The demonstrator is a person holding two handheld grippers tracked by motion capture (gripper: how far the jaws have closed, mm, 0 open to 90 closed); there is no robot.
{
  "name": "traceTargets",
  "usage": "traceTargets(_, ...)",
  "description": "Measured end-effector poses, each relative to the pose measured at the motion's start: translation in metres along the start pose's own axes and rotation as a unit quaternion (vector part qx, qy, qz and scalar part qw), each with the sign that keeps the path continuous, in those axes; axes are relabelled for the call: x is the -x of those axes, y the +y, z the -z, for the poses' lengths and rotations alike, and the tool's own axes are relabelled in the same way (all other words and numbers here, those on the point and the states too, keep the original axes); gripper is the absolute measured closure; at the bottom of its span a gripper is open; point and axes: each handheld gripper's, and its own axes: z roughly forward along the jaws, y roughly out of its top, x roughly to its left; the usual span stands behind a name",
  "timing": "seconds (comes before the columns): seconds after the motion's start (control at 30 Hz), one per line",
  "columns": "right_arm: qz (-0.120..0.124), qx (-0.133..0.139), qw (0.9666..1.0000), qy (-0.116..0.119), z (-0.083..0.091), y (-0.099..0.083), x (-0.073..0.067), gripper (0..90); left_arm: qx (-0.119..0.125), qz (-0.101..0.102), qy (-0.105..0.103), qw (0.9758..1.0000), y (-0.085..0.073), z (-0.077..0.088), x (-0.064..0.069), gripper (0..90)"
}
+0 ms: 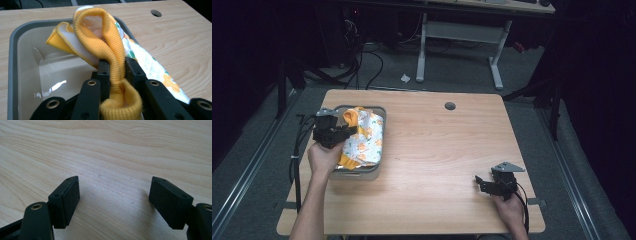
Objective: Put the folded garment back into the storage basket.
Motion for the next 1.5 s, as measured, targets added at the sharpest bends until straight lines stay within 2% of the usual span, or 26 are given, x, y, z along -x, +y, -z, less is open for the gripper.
traceTargets(0.2,0.000,0.000,1.0000,0.000,0.000,0.000,0.000,25.0,-0.007,0.008,0.005,0.9999,-0.005,-0.009,-0.005,75.5)
traceTargets(0.37,0.000,0.000,1.0000,0.000,0.000,0.000,0.000,25.1,-0.027,0.007,0.005,0.9996,-0.009,-0.022,-0.005,74.8)
traceTargets(0.6,0.000,0.000,1.0000,0.000,0.000,0.000,0.000,25.0,-0.055,0.002,0.035,0.9979,-0.014,-0.032,-0.005,73.2)
traceTargets(0.67,0.000,0.000,1.0000,0.000,0.000,0.000,0.000,25.1,-0.073,0.004,0.042,0.9965,-0.015,-0.034,-0.006,70.2)
traceTargets(0.77,0.000,0.000,1.0000,0.000,0.000,0.000,0.000,25.0,-0.083,-0.005,0.072,0.9939,-0.017,-0.035,-0.007,65.0)
traceTargets(0.87,0.000,0.000,1.0000,0.000,0.000,0.000,0.000,25.1,-0.077,0.002,0.096,0.9923,-0.016,-0.031,-0.008,53.8)
traceTargets(1.0,0.000,0.000,1.0000,0.000,0.000,0.000,0.000,25.0,-0.056,0.008,0.100,0.9934,-0.014,-0.022,-0.006,45.8)
traceTargets(1.27,0.000,0.000,1.0000,0.000,0.000,0.000,0.000,25.0,-0.013,-0.007,0.077,0.9969,-0.010,-0.002,0.014,41.3)
traceTargets(1.5,0.001,0.000,1.0000,0.000,0.000,0.000,0.000,25.1,0.013,-0.025,0.061,0.9977,-0.010,0.009,0.036,39.8)
